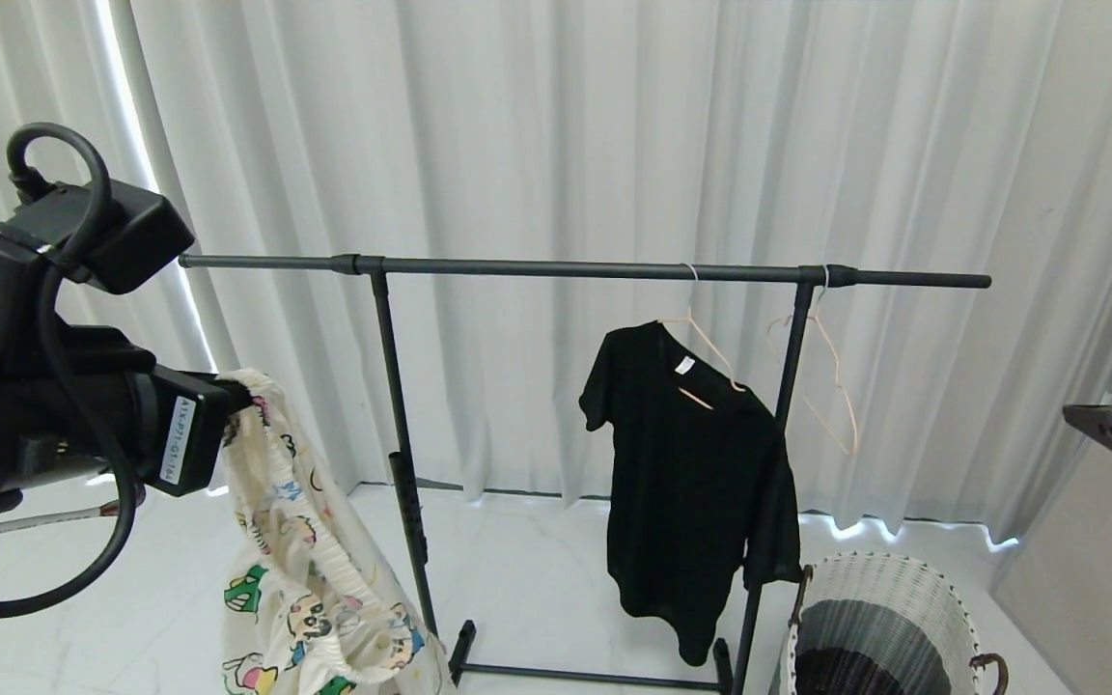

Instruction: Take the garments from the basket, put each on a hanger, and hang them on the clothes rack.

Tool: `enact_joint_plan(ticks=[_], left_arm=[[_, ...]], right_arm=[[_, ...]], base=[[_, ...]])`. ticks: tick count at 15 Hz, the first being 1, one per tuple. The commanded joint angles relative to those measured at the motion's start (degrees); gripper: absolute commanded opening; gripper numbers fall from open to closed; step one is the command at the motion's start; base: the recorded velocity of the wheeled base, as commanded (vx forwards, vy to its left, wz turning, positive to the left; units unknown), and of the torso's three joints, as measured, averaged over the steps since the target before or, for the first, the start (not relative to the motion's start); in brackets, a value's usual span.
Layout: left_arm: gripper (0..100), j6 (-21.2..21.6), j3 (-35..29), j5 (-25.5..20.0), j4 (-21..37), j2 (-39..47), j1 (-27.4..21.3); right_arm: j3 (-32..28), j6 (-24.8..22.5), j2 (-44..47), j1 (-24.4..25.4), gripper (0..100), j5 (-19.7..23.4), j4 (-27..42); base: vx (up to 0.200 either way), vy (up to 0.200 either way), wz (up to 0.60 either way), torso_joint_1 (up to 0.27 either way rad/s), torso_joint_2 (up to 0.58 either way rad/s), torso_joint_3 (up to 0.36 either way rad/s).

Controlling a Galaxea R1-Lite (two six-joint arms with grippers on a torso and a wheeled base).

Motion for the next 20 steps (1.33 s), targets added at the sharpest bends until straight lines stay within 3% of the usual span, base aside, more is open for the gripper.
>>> enact_joint_plan(ticks=[1,4,6,12,15,17,20], left_arm=[[0,-0.1,0.0,0.1,-0.1,-0.4,0.0],[0,-0.3,-0.1,1.6,-0.1,-0.7,0.0],[0,-0.2,-0.1,1.6,-0.1,-0.6,-0.1],[0,-0.2,-0.1,1.7,-0.1,0.0,-1.0],[0,-0.4,0.0,2.9,-0.1,0.5,-0.9],[0,-0.4,0.1,4.6,-0.1,0.6,-0.9],[0,0.0,0.1,6.0,-0.1,0.8,-0.7]], right_arm=[[0.6,-0.1,0.1,-1.3,100,2.5,0.1],[0.6,0.2,2.0,-2.2,100,6.9,-0.1],[0.6,-0.1,2.9,-5.3,100,13.4,-1.6],[0.7,0.0,9.6,-10.6,100,20.3,-6.1],[0.8,0.2,14.5,-10.9,100,20.5,-8.0],[1.0,0.2,18.4,-10.5,100,21.2,-13.6],[1.5,0.0,22.7,-10.6,100,21.3,-16.6]], base=[[0.000,0.000,0.00,0.105,-0.20,-0.095],[0.133,0.000,0.00,0.035,-0.07,-0.035],[0.200,0.000,0.00,0.002,-0.02,0.000],[0.200,0.000,0.00,0.006,0.00,-0.002],[0.200,0.000,0.00,0.004,0.00,0.001],[0.200,0.000,0.00,0.002,0.00,0.002],[0.000,0.000,0.00,0.000,0.00,0.000]])
